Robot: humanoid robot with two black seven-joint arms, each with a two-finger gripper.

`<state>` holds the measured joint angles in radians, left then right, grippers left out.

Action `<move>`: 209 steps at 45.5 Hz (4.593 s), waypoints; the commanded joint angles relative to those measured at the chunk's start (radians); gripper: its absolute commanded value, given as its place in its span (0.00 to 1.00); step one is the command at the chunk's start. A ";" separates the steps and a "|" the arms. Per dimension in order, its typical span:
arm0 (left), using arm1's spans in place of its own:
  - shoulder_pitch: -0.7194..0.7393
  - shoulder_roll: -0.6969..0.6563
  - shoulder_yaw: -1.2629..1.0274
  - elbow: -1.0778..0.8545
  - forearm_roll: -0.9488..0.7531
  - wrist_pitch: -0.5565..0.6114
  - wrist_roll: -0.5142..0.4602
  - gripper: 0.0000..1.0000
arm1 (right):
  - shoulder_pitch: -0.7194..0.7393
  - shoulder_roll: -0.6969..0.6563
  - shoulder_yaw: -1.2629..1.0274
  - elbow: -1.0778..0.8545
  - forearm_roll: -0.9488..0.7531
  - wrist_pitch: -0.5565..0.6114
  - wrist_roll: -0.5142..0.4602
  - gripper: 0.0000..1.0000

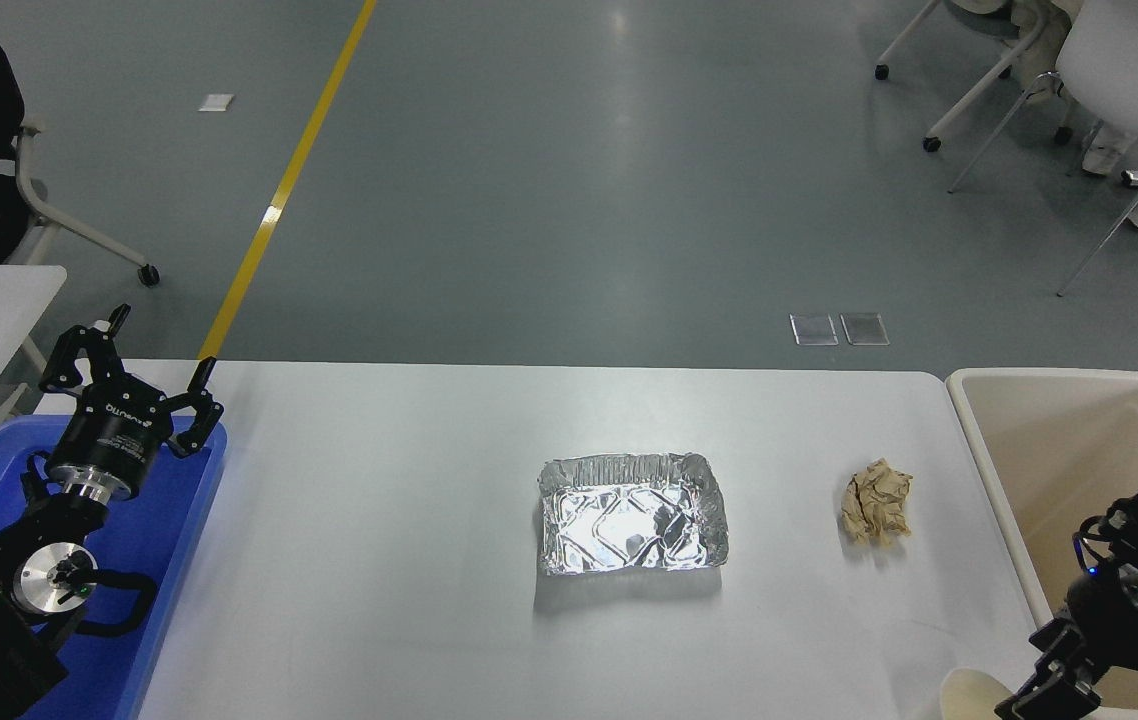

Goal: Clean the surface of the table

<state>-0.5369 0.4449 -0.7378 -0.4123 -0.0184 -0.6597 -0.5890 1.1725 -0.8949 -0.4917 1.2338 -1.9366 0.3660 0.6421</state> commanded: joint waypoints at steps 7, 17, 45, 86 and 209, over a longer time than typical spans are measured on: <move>0.000 0.000 0.000 0.000 0.000 0.000 0.000 1.00 | -0.082 0.016 0.051 -0.059 -0.001 -0.058 -0.001 0.95; 0.000 0.000 0.000 0.000 0.000 0.000 0.000 1.00 | -0.117 0.016 0.073 -0.068 -0.005 -0.094 0.002 0.86; 0.000 0.000 0.000 0.000 0.000 0.000 0.000 1.00 | -0.132 0.022 0.071 -0.114 -0.021 -0.107 0.031 0.28; 0.000 0.000 0.000 0.000 0.000 0.000 0.000 1.00 | -0.114 0.019 0.094 -0.117 -0.035 -0.104 0.131 0.00; 0.000 0.000 0.000 0.000 0.000 0.000 0.000 1.00 | -0.221 0.241 0.294 -1.133 1.459 -0.114 0.018 0.00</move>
<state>-0.5369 0.4449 -0.7379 -0.4124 -0.0184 -0.6601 -0.5891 1.0167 -0.6874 -0.1913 0.1981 -0.5852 0.2571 0.7577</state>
